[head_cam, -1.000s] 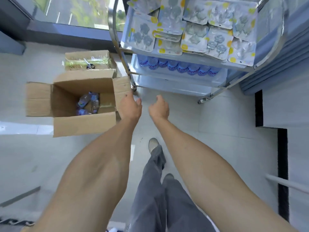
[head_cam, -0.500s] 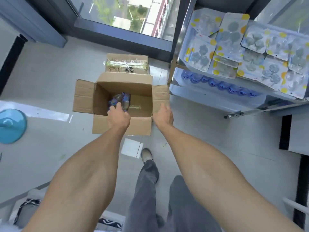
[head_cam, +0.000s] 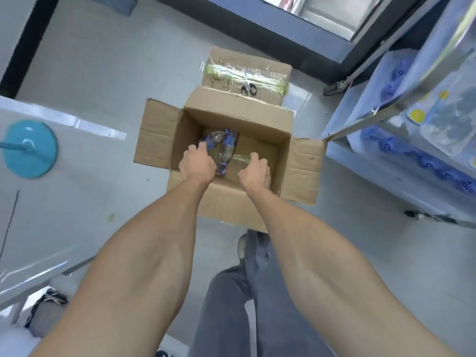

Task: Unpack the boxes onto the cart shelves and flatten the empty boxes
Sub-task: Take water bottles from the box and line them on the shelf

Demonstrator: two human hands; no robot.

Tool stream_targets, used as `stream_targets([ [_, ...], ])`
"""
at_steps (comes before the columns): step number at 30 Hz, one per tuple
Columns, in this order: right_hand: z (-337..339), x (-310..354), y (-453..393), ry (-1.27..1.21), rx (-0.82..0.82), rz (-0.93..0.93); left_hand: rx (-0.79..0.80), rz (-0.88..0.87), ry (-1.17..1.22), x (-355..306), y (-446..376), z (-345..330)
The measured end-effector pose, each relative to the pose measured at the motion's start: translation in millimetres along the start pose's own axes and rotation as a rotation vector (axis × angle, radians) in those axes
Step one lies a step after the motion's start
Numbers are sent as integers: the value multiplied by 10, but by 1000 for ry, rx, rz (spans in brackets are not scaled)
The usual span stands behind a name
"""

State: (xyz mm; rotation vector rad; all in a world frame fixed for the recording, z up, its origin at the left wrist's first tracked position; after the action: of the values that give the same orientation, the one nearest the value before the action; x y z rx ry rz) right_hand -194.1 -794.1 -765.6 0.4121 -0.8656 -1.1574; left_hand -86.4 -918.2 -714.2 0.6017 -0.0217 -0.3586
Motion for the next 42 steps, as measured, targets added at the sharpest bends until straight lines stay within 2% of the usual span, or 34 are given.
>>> stream_targets([
  [6, -667, -122, -681, 105, 48, -48, 122, 69, -13, 405, -845, -838],
  [12, -1432, -59, -1317, 95, 118, -82, 203, 60, -40, 727, -1666, -1533],
  [20, -2557, -160, -2414, 110, 84, -120, 278, -77, -179, 1173, -2814, -2577],
  [22, -2759, -224, -2619, 190, 91, -53, 292, -156, -232, 1214, -3043, -2802],
  [25, -3073, -232, -2888, 403, 104, 180, 308, -275, -337, 1271, -3350, -3146],
  [29, -3439, -72, -3205, 596, 130, 386, 326, -328, -431, 1393, -3563, -3489],
  [34, -3844, 27, -3626, 745, 192, 425, 355, -417, -459, 1473, -3755, -3854],
  [39, -4139, 21, -3856, 909, 113, 408, 293, -516, -562, 1481, -3909, -4043],
  [42, -4295, 50, -3828, 909, 16, 374, 290, -528, -588, 1518, -3924, -4151],
])
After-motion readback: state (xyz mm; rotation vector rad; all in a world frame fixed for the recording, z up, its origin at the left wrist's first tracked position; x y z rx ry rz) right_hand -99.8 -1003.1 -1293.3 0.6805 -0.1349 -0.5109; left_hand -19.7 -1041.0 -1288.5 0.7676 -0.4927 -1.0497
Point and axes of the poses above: each hand's wrist, its own y-axis away from the middle knuckle, its own z-axis out of the back of the hand, x = y × z, the point moved 7 cm from there along -y, towards the middle knuckle, and after that the axes turned 1 degree about -z, right-handed, at the moved point
